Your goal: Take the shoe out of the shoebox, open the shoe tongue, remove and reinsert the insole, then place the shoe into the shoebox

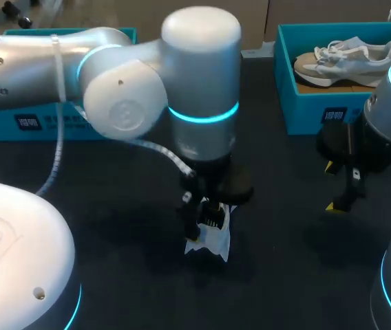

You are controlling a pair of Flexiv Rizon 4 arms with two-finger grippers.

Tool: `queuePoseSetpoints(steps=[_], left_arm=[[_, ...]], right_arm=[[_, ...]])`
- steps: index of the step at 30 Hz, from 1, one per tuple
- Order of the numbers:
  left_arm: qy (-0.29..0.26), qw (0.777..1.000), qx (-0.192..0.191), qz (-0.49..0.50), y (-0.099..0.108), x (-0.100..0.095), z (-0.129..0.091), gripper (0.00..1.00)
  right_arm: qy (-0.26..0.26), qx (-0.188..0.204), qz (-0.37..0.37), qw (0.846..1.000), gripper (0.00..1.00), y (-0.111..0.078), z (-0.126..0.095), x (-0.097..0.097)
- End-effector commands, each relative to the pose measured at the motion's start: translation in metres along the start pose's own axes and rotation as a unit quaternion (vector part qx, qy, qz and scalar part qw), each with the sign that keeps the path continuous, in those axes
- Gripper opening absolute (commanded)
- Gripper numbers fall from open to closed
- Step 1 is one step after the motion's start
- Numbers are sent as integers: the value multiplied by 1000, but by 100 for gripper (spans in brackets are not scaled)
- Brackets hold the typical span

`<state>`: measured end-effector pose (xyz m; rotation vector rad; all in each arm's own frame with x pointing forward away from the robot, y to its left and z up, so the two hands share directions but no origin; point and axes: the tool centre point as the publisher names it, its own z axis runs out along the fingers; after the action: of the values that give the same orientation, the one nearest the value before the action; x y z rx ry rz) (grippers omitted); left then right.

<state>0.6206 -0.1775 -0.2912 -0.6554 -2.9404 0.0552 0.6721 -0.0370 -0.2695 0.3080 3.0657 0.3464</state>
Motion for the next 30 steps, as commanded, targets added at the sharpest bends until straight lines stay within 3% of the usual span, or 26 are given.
queuePoseSetpoints(steps=[1, 20, 30], left_arm=[[-17, 999, -7, -26, -1, 3, 10, 100], [-16, 998, -4, -53, 0, -9, 66, 100], [-19, 998, -14, -65, -8, -6, 93, 100]], right_arm=[[-1, 0, 0, 1000, 100, -1, 0, 1], [-1, 0, 0, 1000, 100, -1, 0, 1], [-1, 0, 0, 1000, 100, -1, 0, 1]])
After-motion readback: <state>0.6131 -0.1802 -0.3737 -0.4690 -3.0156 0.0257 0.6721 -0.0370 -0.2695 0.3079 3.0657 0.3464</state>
